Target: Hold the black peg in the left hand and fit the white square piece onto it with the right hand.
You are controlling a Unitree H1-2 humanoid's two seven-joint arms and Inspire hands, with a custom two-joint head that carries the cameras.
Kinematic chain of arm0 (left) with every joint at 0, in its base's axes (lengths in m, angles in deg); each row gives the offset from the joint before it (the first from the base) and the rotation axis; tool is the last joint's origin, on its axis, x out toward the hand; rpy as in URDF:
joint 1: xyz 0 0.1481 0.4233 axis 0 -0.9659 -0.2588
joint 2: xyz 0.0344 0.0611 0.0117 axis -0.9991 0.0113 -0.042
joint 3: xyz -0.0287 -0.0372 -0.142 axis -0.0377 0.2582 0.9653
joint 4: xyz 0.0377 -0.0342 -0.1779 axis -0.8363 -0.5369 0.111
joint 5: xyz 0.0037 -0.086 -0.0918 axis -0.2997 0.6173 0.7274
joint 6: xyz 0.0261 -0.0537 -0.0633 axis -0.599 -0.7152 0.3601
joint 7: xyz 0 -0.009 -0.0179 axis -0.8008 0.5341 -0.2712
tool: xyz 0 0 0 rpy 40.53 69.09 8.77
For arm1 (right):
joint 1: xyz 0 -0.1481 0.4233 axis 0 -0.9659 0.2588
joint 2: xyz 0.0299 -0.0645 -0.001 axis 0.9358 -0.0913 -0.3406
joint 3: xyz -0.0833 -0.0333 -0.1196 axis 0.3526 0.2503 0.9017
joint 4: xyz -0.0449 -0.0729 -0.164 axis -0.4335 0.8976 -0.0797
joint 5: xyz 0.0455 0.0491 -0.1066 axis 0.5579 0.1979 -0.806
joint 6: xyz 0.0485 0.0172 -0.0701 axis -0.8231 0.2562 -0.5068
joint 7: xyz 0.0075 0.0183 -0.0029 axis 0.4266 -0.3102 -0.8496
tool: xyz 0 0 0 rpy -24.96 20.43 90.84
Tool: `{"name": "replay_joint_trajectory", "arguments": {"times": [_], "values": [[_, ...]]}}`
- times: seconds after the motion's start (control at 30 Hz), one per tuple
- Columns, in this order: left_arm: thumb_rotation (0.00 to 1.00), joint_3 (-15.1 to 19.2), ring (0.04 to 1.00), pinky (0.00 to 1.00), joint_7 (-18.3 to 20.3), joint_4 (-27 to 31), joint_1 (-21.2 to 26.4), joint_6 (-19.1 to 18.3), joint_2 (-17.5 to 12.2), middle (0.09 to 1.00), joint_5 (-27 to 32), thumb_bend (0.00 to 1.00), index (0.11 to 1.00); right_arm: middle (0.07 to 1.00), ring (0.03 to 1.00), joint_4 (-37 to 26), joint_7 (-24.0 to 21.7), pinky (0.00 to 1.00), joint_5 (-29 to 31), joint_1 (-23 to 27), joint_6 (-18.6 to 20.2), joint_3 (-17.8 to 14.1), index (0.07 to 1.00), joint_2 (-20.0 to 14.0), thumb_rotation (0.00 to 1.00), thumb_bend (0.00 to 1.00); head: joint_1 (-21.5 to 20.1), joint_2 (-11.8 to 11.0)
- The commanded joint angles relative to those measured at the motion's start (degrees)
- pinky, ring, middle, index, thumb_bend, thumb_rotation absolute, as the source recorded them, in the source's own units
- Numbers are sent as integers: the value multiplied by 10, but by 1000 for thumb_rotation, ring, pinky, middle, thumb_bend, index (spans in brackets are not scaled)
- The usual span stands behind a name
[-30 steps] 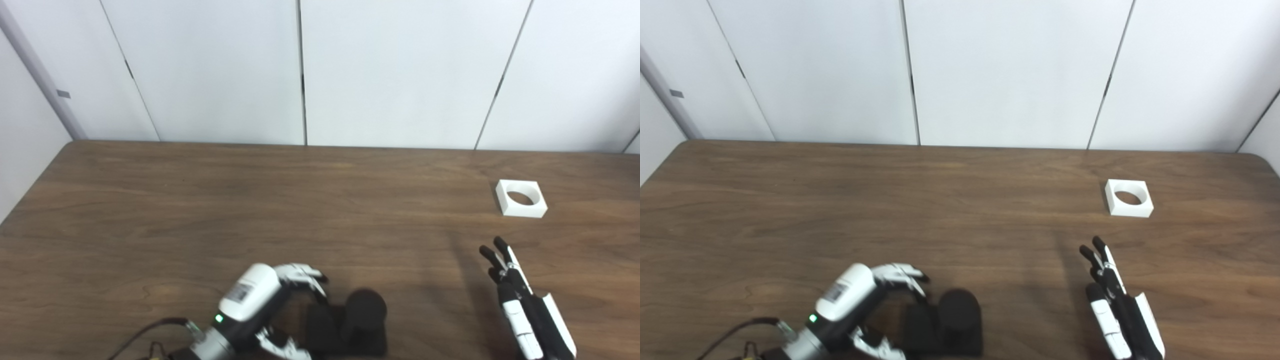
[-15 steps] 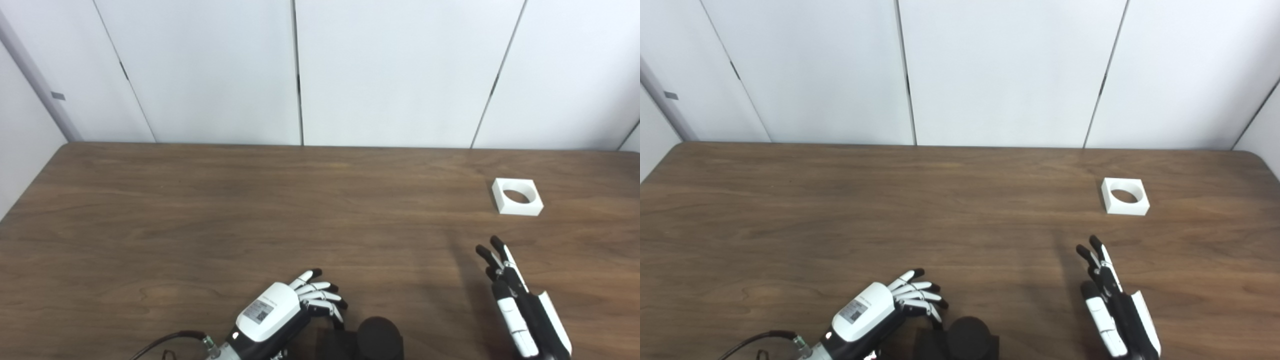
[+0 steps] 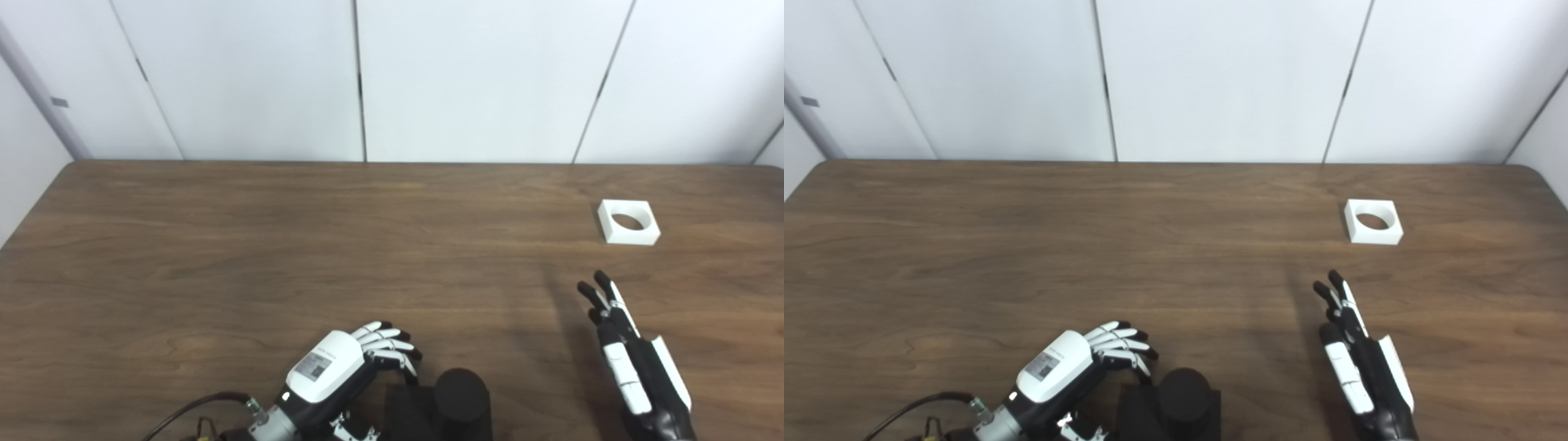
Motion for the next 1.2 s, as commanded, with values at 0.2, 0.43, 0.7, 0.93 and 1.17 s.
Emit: {"name": "replay_joint_trajectory", "arguments": {"times": [0.2,0.43,0.7,0.93,1.17], "values": [[46,7,850,888,7,-23,-13,-22,-4,774,-48,519,486,946,1000,-26,10,1000,-4,5,-7,3,1000,20,947,594,-5,3],[46,14,843,884,9,-28,-7,-28,0,771,-50,519,486,948,1000,-20,11,1000,0,15,-8,2,1000,21,939,577,-21,0],[47,23,824,862,-5,-55,9,-15,0,759,-48,520,486,940,986,-31,24,1000,3,50,35,-6,995,24,809,517,-72,-16],[46,23,816,850,-20,-73,15,-4,-4,752,-54,520,486,916,930,-92,-7,935,-128,128,187,-18,929,-74,311,615,-106,-32],[46,25,804,833,-28,-77,15,8,-7,745,-54,520,486,969,991,-107,-139,929,-262,231,281,-21,962,-198,216,831,-128,-35]]}}
